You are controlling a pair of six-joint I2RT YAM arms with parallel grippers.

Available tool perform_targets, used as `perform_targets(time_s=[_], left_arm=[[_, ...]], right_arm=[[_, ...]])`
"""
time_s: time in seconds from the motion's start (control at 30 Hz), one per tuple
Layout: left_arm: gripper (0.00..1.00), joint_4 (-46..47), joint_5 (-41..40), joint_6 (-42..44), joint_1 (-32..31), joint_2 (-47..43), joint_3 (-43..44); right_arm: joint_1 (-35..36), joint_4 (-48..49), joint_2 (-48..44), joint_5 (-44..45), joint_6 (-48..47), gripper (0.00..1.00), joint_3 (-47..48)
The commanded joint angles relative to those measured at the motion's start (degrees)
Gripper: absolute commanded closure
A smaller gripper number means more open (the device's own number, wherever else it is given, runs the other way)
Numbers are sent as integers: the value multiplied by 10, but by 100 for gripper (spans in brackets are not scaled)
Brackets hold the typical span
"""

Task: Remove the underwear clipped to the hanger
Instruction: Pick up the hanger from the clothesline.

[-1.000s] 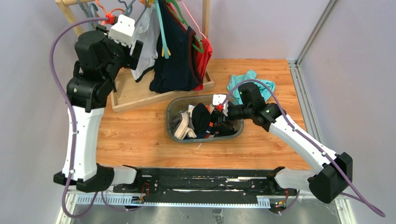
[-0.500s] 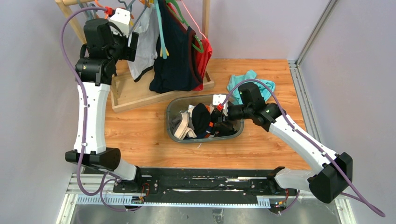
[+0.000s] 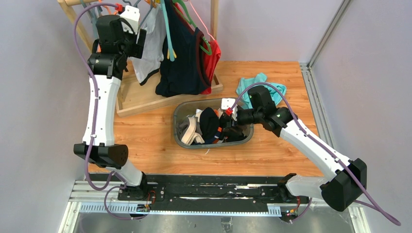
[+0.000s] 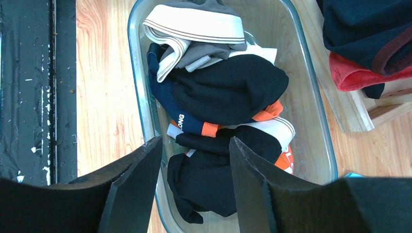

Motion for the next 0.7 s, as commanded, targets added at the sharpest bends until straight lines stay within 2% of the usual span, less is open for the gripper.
perform_targets(time_s=[0.0,0.17,0.33,0.67], left_arm=[[24,6,23,-9,4,7,23],[34,4,89,-39,3,-15,9],[43,5,121,-63,3,-22,13],[50,17,153,-104,3,-22,-4]], right_arm=[[14,-7,1,-7,-6,46,-5],[14,-8,4,-7,-7,46,-6],[14,-8,6,-7,-8,46,-6],[14,-8,-3,-8,-9,46,-7]])
